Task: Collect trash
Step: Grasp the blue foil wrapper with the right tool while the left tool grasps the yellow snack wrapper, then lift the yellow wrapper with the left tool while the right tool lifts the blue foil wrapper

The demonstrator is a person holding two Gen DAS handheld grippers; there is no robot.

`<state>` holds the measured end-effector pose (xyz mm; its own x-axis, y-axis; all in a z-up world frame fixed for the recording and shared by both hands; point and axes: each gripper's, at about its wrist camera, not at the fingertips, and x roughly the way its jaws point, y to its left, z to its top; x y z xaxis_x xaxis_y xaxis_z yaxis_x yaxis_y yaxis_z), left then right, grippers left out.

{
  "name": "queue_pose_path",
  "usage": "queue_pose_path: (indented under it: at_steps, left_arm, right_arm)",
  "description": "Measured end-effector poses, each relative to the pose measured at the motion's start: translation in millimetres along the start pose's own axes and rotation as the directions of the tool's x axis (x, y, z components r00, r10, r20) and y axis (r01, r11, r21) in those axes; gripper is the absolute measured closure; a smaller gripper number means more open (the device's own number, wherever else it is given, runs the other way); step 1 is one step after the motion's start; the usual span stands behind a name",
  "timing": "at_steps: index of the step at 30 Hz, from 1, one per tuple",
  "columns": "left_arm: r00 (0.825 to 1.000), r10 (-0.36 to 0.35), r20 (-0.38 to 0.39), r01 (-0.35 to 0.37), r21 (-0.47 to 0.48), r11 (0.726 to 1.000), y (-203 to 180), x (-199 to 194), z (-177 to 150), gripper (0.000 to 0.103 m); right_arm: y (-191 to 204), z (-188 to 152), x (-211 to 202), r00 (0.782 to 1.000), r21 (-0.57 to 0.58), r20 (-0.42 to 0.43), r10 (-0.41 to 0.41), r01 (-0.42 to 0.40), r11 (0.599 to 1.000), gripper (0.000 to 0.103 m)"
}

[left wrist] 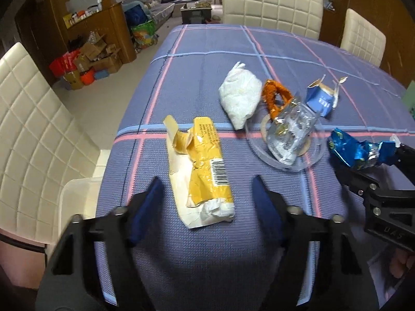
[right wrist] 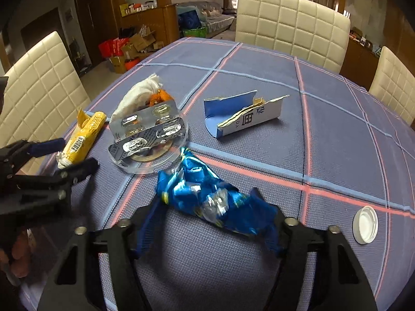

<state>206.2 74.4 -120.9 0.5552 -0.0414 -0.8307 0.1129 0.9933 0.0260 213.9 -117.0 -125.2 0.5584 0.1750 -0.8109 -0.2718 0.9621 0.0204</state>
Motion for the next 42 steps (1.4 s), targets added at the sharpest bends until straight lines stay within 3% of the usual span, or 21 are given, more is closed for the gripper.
queue_pose_path:
  at_steps: [1,4,18,30,42]
  left_arm:
    - [1.0,-0.005,0.002,0.005,0.007,1.0,-1.4,-2.0,-0.3,0.064]
    - [0.999,-0.032,0.005,0.032,0.017,0.999,-5.2,-9.0,-3.4,0.07]
    - [0.994,0.05,0.098,-0.058,0.088,0.994,-16.6,-73.2,-40.2,0.071]
    - [0.982,0.119,0.15,-0.13,0.065,0.989,-19.5,-124.2,-60.0,0.071]
    - [0.976,0.137,0.172,-0.148,0.053,0.988,-28.4,-149.6,-74.1,0.071]
  right_arm:
    - [-0.4,0.1,-0.9,1.0,0.002,-0.002,0.003,-0.003,1.0,0.046]
    - [0.4,-2.3,-9.3,1.0,0.0,0.013,0.003,-0.003,1.0,0.051]
    - [27.0,-25.9,-56.3,0.997,-0.047,0.055,0.053,-0.05,0.998,0.051]
    - [54.3,-44.9,-101.1,0.985,-0.09,0.128,0.114,-0.103,0.991,0.051]
    - [46.3,-66.6,-136.0,0.978,-0.096,0.184,0.093,-0.076,0.992,0.051]
